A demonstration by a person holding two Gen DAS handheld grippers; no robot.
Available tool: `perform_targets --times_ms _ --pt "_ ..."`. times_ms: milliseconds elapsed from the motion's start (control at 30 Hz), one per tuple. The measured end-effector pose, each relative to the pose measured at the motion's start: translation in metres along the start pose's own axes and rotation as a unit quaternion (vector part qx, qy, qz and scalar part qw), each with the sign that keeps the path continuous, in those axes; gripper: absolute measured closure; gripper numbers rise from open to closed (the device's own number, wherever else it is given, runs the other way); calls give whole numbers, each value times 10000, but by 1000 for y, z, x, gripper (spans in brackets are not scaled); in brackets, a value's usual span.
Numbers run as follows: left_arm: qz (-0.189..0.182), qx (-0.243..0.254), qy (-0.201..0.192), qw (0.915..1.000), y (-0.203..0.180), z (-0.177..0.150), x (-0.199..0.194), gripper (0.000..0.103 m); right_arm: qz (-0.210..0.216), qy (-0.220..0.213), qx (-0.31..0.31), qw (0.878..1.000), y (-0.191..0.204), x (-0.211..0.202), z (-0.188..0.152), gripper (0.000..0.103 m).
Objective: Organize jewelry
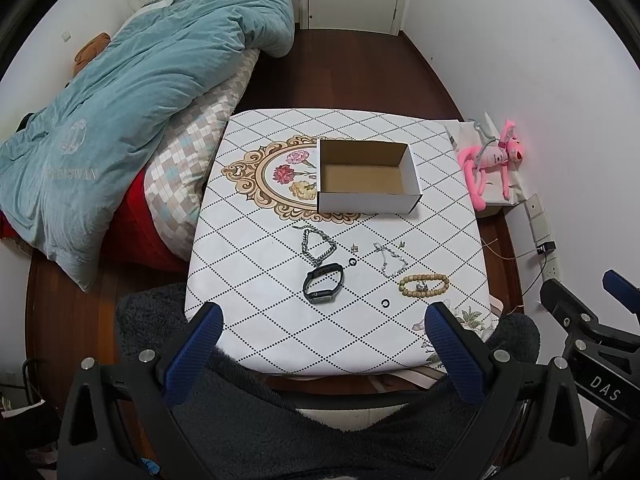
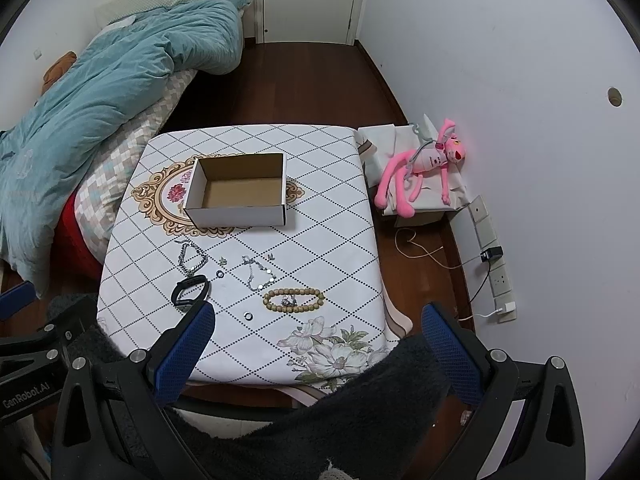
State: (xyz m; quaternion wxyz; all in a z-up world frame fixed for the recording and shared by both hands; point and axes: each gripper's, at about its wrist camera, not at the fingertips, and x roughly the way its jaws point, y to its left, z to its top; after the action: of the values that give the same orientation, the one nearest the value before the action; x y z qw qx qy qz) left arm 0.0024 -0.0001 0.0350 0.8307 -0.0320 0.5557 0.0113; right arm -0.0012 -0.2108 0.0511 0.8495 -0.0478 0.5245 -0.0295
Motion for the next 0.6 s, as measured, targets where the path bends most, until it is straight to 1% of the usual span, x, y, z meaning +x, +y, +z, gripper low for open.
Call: perform_targets --times_ms 600 --pt "-18 -5 -17 10000 0 0 -3 0 8 -23 2 10000 -1 -3 0 0"
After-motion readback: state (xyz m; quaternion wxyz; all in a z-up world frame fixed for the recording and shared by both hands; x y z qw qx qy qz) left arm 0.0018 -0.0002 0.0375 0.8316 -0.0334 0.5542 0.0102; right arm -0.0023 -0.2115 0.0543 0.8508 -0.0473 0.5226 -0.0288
